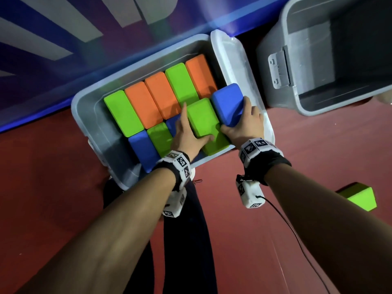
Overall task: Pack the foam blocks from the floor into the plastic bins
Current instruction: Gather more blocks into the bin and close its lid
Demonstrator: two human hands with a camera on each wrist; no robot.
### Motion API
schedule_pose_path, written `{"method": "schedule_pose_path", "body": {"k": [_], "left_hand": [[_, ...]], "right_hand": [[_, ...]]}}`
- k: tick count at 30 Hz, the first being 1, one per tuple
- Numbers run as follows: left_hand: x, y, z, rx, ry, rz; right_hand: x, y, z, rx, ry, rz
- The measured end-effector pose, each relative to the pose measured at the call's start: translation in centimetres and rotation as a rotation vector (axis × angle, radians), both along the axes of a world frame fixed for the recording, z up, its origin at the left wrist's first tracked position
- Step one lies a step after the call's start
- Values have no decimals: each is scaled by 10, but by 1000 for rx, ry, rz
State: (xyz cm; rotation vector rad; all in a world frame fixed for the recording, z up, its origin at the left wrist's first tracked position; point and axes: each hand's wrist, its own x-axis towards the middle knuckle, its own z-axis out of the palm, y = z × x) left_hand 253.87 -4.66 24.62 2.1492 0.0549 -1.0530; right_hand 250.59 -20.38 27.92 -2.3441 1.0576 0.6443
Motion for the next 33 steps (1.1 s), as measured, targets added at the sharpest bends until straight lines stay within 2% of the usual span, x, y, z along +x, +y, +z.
{"method": "schedule_pose_path", "body": {"k": [4, 13, 19, 21, 25, 28, 33], "left_hand": [[15, 0, -15, 124, -48, -231], [20, 13, -49, 200, -195, -391], [19, 7, -56, 256, -368, -565], [19, 5, -62, 258, -341, -623], [20, 5, -80, 288, -296, -722], [22, 6, -98, 319, -321, -737], [19, 14, -123, 352, -418, -864]], "right_hand": [[-5, -2, -11, 3, 48, 121], [-22, 7, -49, -139, 69, 320], [-38, 11, -69, -214, -223, 639], [-41, 14, -78, -245, -222, 652], [-35, 8, -93, -232, -100, 736], [-26, 5, -109, -312, -152, 779], [-40, 6, -134, -290, -228, 764]]}}
